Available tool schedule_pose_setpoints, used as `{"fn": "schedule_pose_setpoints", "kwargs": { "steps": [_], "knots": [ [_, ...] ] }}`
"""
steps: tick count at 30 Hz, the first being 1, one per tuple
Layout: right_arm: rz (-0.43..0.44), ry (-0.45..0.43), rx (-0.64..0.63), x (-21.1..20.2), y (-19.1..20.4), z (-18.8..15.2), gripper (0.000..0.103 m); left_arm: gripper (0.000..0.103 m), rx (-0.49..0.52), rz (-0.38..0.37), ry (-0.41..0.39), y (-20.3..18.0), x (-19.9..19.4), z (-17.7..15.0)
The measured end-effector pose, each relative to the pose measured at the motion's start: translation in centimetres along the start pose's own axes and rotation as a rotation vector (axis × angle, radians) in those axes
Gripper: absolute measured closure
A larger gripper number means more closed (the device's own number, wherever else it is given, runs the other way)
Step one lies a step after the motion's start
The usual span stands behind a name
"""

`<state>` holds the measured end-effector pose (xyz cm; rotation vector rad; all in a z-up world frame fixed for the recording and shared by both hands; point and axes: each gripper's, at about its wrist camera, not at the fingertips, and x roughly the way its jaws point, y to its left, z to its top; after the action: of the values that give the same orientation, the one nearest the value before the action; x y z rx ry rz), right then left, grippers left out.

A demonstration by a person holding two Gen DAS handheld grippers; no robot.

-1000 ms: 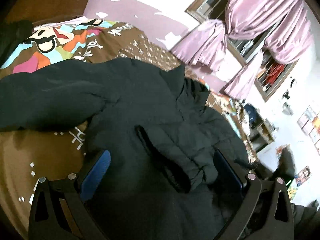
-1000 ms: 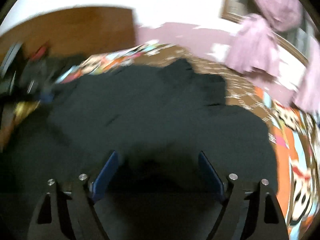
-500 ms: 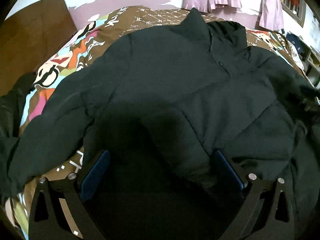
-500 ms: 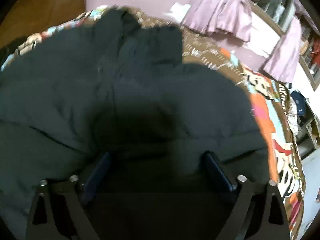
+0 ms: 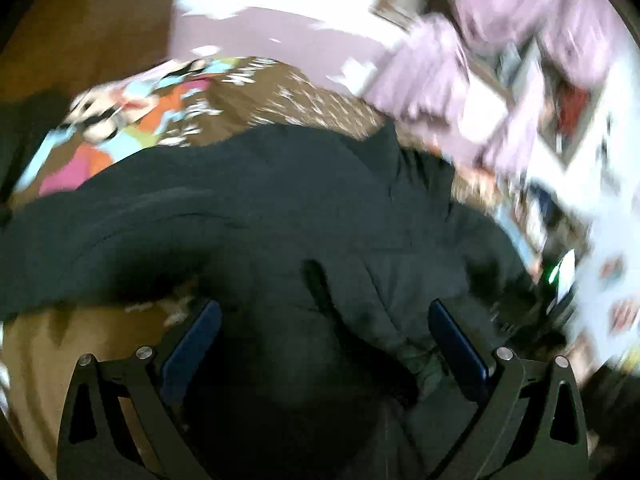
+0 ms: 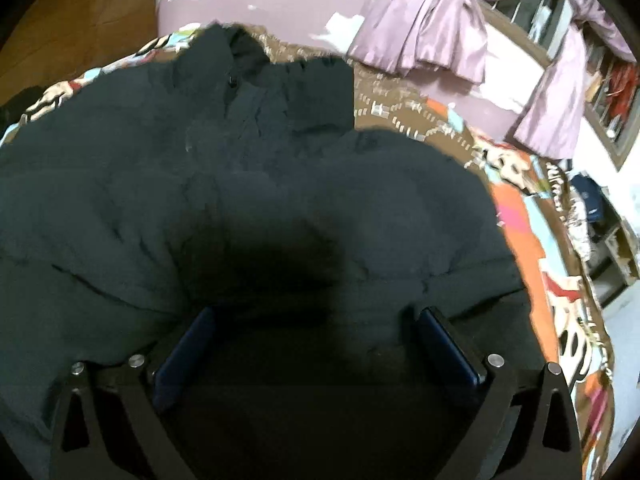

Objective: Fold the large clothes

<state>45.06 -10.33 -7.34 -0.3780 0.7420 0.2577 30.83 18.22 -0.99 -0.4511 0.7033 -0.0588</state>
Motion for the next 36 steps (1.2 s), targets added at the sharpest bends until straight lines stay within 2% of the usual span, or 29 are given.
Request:
{"fn": "schedule_pose_setpoints", "kwargs": {
  "steps": [5,10,14,16,18,20,24,28,30,32,33,36],
  "knots": [
    [0.206,-0.103,-0.002,-3.6,6.2,4.1,0.0,0.001,-0.263,0.083,0.018,6.7,-4.3,1.1],
    [0.36,-0.164,-0.08,-5.0,14.1,6.5,0.0,0.001,-0.432,0.211,-0.085,13.3,-9.4,0.2],
    [0.362,-0.22,-0.075,-4.9,18.0,7.1,0.0,0.001,-0.599,0.312,-0.227,18.5,-12.1,-0.9],
    [0.341,-0.208,-0.109,-4.3,19.7,7.2,0.0,0.001,-0.7,0.3,-0.287,20.7,-12.6,-1.5],
    [0.296,-0.147,-0.172,-2.3,21.4,6.6,0.0,0.001,-0.828,0.256,-0.343,23.1,-12.7,-2.2],
    [0.287,-0.086,-0.194,-0.4,22.3,5.7,0.001,0.001,-0.9,0.237,-0.386,24.8,-12.7,-2.6],
    [0.336,-0.085,-0.15,0.6,21.3,5.1,0.0,0.001,-0.875,0.289,-0.438,26.4,-12.9,-1.7],
    [0.348,-0.091,-0.142,0.4,21.1,4.8,0.0,0.005,-0.831,0.315,-0.484,26.9,-13.2,-1.1],
    [0.359,-0.084,-0.141,0.2,20.9,4.8,0.0,0.024,-0.808,0.338,-0.513,26.6,-13.5,-1.1],
    [0.384,-0.069,-0.147,-0.4,20.3,5.2,0.0,0.077,-0.788,0.38,-0.473,26.3,-13.2,-1.0],
    [0.391,-0.069,-0.142,-0.9,19.9,5.3,0.0,0.085,-0.773,0.384,-0.461,26.1,-13.1,-0.9],
    [0.43,-0.105,-0.099,-3.2,17.7,5.1,0.0,0.094,-0.705,0.38,-0.503,24.5,-13.5,-1.0]
  ]
}}
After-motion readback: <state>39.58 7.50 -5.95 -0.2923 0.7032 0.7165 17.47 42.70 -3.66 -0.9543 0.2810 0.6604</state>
